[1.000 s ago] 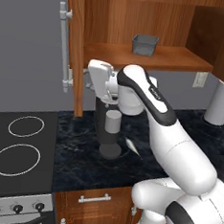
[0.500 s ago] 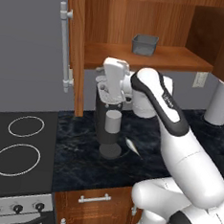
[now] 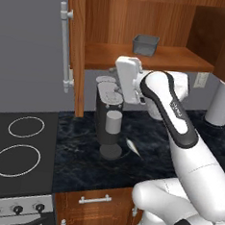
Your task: Retrieve the tupperware from the cabinet, then place the raw meat into the tupperware to avoid contamination.
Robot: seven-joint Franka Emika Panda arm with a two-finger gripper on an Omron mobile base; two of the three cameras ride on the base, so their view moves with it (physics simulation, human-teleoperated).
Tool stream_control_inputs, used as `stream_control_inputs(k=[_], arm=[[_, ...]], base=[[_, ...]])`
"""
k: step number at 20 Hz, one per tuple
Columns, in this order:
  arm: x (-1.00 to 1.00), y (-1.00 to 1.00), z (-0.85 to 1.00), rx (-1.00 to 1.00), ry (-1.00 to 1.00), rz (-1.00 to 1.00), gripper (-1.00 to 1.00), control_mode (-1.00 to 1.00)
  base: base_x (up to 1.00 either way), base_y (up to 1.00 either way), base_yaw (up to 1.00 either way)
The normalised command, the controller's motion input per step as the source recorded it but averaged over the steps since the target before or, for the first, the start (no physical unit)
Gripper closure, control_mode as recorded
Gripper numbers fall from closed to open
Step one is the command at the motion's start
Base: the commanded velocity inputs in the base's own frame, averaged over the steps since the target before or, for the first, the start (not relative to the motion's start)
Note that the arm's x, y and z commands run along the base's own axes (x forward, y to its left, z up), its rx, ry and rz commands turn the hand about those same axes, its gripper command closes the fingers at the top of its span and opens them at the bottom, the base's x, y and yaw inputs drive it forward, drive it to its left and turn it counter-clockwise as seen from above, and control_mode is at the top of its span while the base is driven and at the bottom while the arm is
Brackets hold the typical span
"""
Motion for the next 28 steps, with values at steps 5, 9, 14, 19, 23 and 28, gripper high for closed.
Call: stream_control_inputs(k=[5, 9, 14, 19, 23, 28], arm=[[-0.19, -0.34, -0.02, -0.21, 0.15, -0.07, -1.0, -1.0], [-0.25, -0.34, -0.02, -0.23, 0.11, -0.07, -1.0, -1.0], [-0.33, -0.29, 0.0, -0.24, 0.01, -0.08, -1.0, -1.0], [-0.45, -0.38, 0.0, -0.19, -0.1, -0.06, -1.0, -1.0], [-0.29, -0.27, 0.0, -0.2, -0.06, -0.05, -1.0, -1.0], [-0.14, -0.09, 0.0, -0.21, -0.01, -0.02, -1.0, -1.0]], base=[[0.0, 0.0, 0.0], [0.0, 0.0, 0.0], [0.0, 0.0, 0.0], [0.0, 0.0, 0.0], [0.0, 0.0, 0.0], [0.0, 0.0, 0.0]])
